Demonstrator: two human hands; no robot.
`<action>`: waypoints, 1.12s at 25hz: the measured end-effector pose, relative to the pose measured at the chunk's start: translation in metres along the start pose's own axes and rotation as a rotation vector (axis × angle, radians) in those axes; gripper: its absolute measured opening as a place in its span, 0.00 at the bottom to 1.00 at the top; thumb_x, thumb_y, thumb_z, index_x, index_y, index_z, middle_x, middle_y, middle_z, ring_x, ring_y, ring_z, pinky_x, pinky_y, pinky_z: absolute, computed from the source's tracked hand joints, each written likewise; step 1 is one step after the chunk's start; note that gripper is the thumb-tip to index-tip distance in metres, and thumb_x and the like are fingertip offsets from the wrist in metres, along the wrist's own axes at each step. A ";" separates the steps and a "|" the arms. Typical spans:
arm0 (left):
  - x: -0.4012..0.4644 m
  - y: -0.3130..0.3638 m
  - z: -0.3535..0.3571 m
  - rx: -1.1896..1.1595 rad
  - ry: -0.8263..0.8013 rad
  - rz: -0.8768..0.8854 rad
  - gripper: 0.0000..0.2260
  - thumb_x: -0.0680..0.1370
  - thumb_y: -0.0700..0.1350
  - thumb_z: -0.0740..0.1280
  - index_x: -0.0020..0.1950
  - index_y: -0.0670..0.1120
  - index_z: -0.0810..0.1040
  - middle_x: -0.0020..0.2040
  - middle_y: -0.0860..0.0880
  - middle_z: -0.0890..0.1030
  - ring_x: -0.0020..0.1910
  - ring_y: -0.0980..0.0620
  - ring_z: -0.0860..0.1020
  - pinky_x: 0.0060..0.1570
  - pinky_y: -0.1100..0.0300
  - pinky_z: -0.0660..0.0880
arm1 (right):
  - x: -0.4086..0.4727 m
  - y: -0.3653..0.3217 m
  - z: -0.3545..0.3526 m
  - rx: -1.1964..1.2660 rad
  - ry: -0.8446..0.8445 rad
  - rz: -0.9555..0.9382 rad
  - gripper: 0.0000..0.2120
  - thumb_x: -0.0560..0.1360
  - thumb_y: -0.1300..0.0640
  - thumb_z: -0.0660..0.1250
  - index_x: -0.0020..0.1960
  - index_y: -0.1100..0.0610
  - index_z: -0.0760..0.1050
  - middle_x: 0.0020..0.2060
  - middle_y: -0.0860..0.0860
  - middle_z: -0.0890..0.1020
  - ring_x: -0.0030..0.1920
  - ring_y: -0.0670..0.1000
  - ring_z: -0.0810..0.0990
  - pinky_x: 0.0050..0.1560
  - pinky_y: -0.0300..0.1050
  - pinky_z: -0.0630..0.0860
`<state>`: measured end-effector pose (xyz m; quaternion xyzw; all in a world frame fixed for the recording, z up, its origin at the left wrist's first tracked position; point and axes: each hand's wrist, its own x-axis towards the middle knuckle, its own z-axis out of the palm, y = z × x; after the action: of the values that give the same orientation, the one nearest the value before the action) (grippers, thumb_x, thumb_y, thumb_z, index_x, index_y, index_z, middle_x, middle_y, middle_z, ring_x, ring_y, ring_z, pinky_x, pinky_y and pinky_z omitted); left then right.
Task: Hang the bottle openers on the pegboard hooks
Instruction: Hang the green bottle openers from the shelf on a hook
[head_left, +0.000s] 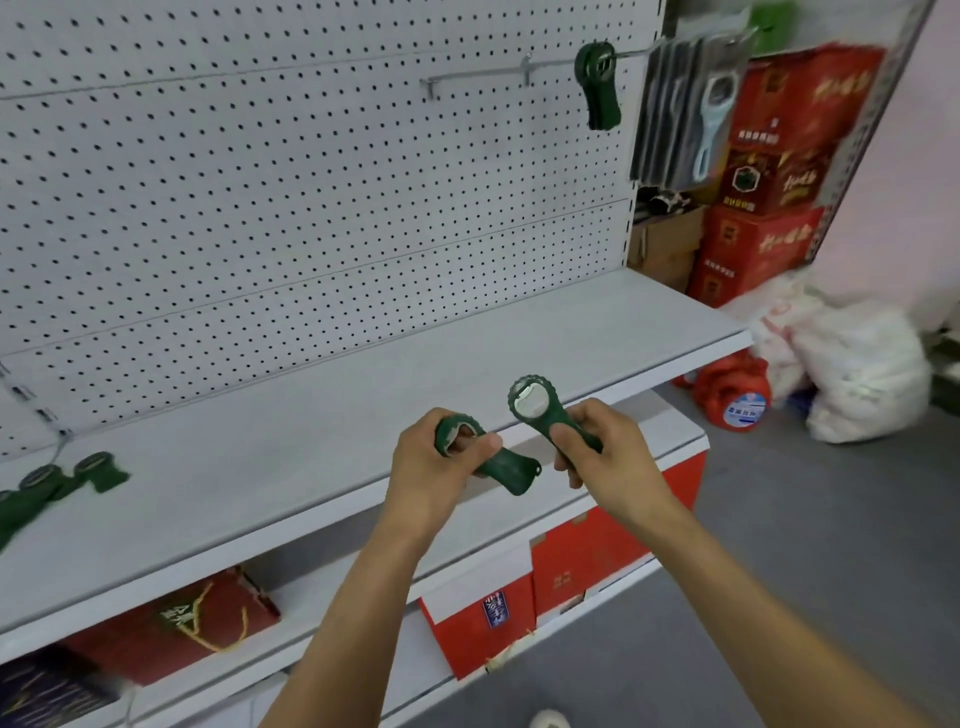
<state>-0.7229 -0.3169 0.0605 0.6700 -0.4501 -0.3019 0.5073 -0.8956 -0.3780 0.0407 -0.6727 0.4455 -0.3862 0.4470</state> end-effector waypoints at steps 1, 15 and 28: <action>0.009 0.005 0.008 0.006 -0.004 0.011 0.10 0.72 0.44 0.75 0.47 0.42 0.77 0.37 0.48 0.79 0.27 0.61 0.76 0.29 0.70 0.72 | 0.009 0.003 -0.007 0.005 0.006 -0.001 0.03 0.79 0.59 0.62 0.47 0.56 0.73 0.33 0.56 0.81 0.28 0.45 0.74 0.30 0.34 0.71; 0.181 0.093 0.130 -0.021 -0.005 0.139 0.07 0.74 0.46 0.72 0.46 0.45 0.76 0.38 0.48 0.79 0.25 0.62 0.74 0.28 0.72 0.70 | 0.206 -0.004 -0.131 0.148 0.144 -0.201 0.04 0.80 0.58 0.61 0.48 0.59 0.72 0.33 0.58 0.80 0.30 0.51 0.74 0.32 0.39 0.72; 0.252 0.171 0.171 -0.018 0.125 0.252 0.07 0.76 0.46 0.69 0.50 0.44 0.76 0.41 0.47 0.80 0.28 0.55 0.76 0.28 0.71 0.70 | 0.325 -0.088 -0.202 0.376 0.178 -0.484 0.05 0.80 0.58 0.62 0.49 0.59 0.71 0.33 0.56 0.80 0.30 0.51 0.75 0.29 0.39 0.72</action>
<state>-0.8165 -0.6295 0.1844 0.6212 -0.4955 -0.1973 0.5742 -0.9598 -0.7192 0.2243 -0.6282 0.2306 -0.6144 0.4179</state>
